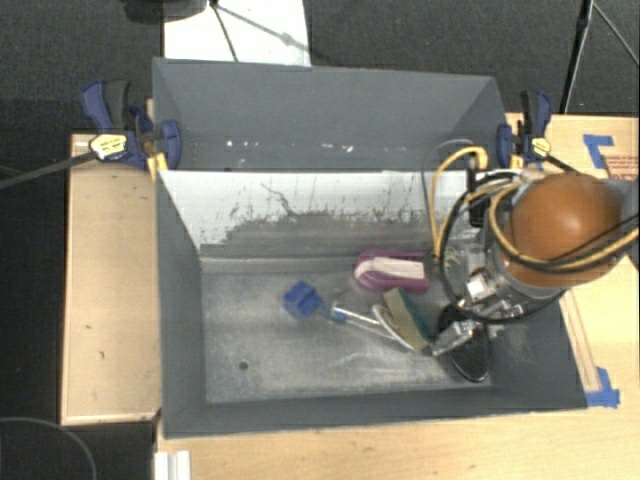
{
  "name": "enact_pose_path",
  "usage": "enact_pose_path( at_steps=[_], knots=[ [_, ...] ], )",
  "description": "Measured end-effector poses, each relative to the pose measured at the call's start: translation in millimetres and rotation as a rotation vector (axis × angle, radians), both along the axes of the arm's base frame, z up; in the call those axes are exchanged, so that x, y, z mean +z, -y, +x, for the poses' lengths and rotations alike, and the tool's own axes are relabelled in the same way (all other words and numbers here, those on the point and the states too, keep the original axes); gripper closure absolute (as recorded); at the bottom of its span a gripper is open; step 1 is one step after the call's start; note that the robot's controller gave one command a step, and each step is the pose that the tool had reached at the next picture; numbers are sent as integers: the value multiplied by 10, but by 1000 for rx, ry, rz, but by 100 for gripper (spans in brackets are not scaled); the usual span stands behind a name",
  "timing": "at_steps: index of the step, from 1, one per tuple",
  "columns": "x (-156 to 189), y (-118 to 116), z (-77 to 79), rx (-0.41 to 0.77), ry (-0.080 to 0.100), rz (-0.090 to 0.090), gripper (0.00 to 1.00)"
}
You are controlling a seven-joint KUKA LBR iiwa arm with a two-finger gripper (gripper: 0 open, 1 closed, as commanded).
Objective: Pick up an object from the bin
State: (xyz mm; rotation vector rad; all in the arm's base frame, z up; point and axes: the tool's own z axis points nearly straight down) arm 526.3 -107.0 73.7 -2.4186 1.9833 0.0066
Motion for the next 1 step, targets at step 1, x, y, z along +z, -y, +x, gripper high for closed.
enact_pose_path(
  at_steps=[1],
  knots=[
    [77,-18,6,2,0,-9,100]
  ],
)
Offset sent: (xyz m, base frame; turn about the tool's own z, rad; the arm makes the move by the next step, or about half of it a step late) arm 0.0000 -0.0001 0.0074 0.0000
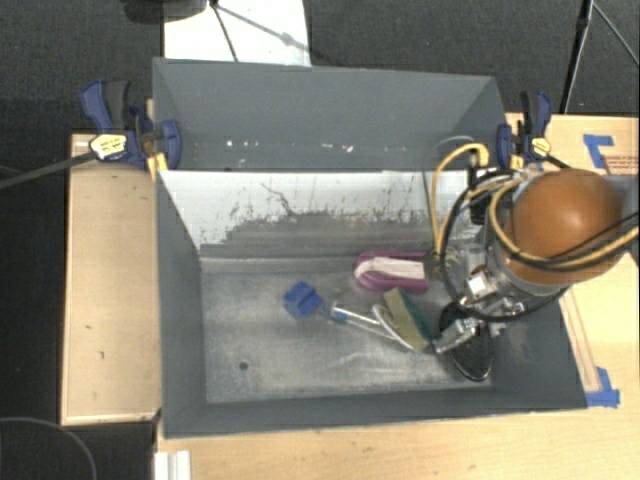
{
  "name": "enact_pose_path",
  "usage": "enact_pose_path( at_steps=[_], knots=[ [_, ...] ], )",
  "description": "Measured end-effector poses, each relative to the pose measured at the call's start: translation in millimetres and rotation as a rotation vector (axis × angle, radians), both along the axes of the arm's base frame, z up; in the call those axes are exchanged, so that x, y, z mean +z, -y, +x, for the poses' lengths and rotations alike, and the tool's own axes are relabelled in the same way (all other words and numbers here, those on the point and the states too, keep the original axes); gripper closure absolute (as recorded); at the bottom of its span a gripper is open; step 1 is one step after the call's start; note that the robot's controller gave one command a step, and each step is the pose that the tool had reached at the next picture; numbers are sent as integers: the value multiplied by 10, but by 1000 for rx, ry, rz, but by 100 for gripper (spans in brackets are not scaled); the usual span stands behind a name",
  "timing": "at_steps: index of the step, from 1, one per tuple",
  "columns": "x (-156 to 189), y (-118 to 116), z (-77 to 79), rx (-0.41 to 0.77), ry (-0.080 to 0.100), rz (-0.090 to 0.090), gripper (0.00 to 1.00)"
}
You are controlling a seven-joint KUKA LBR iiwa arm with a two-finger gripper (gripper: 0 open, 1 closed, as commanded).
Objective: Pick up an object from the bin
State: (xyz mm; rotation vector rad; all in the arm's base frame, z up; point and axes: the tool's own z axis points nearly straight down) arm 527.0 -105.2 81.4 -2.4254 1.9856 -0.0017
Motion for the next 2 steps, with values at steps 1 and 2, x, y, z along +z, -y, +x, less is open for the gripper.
enact_pose_path(
  at_steps=[1,2],
  knots=[
    [1056,-4,18,-5,2,-5,100],
    [1119,-10,21,-14,-3,-2,100]
  ],
)
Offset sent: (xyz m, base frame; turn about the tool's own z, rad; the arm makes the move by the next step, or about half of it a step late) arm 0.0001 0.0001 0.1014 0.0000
